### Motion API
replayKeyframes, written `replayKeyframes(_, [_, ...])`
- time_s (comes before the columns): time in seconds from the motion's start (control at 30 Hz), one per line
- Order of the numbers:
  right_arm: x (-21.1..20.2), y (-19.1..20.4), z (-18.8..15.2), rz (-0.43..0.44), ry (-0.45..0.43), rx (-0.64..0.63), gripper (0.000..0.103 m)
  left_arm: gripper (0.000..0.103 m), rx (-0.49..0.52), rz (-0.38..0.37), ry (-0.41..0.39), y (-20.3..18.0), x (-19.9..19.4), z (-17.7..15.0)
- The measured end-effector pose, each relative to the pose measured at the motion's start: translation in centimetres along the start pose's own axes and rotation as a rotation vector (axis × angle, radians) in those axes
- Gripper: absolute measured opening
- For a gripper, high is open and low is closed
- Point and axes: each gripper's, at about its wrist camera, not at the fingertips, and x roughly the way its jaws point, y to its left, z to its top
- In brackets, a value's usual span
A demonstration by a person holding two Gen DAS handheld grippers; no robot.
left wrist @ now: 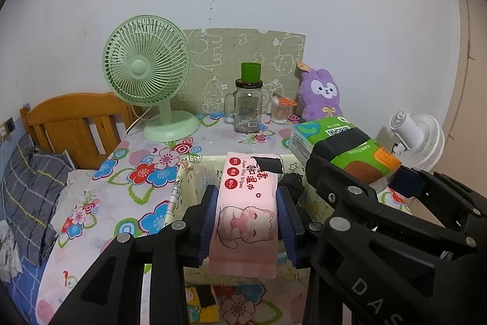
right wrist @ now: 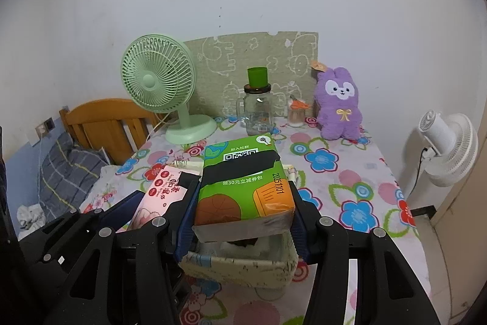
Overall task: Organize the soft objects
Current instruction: 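Carry the pink pack with the left tool while the right tool carries the tissue pack over the basket, then lower both packs into the basket and open both tools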
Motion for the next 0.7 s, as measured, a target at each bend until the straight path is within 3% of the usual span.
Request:
replayKeyframes(0.37, [3.8,-1.0,0.5,0.017,-0.002,-0.012,0.057,0.04,-0.027,0.007,-0.007,0.1,3.7,0.3])
replayKeyframes(0.7, [6.7,-0.9,0.2,0.047,0.027,-0.004,0.057,0.043,-0.056,-0.002,0.048,1.1,6.1,-0.2])
